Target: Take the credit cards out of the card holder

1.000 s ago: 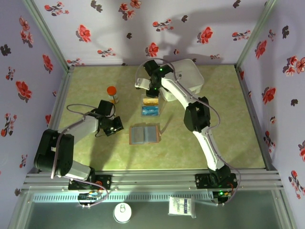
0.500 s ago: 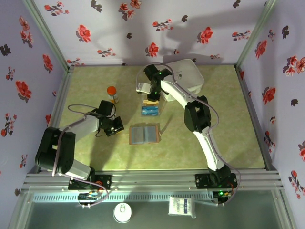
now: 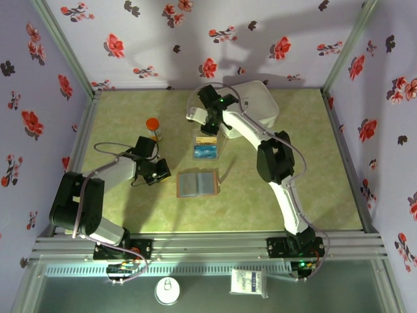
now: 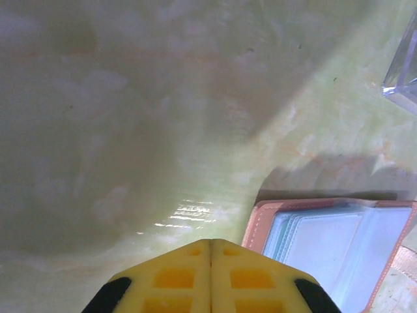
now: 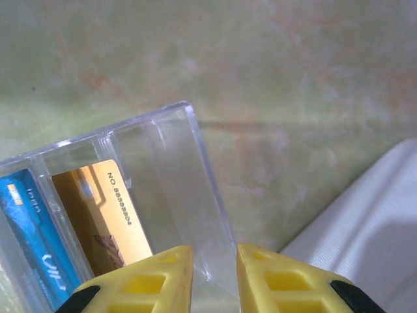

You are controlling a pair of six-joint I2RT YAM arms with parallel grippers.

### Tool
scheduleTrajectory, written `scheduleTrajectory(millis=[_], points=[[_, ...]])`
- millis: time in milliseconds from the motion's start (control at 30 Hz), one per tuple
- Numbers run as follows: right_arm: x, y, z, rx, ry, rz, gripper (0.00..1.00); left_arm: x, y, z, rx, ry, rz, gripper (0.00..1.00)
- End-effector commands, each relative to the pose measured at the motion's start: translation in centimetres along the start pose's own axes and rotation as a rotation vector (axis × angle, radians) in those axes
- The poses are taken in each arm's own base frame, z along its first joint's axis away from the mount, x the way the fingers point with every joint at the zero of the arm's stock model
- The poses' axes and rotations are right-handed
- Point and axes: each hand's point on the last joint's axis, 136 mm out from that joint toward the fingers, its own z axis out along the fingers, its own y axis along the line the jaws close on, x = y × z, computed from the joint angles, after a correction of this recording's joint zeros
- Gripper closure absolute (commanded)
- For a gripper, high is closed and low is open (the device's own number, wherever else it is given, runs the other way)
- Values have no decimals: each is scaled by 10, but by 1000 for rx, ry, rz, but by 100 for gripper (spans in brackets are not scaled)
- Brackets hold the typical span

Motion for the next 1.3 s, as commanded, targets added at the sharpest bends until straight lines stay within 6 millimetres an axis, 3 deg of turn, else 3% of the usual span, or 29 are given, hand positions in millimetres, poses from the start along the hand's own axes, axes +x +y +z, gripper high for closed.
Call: scheduleTrajectory(millis=[0,167,367,633,900,1267], points=[[-24,-7,-40,80,-112,140,73,-7,-12,-2,53,-9,-7,93],[-28,6,-53,97,-182,382,73,-3,-16,0,89,-6,-6,93],[-23,37,-60,40,-247,720,72,9,-20,3,109,11,11,93],[-9,100,-45,-225,-175,1109,79,30,-17,6,108,35,34,94],[0,163,-24,-431,-81,1198,75,43,-22,7,112,43,46,96],[6,206,-12,-477,-26,1190,70,55,-16,13,78,35,38,97]])
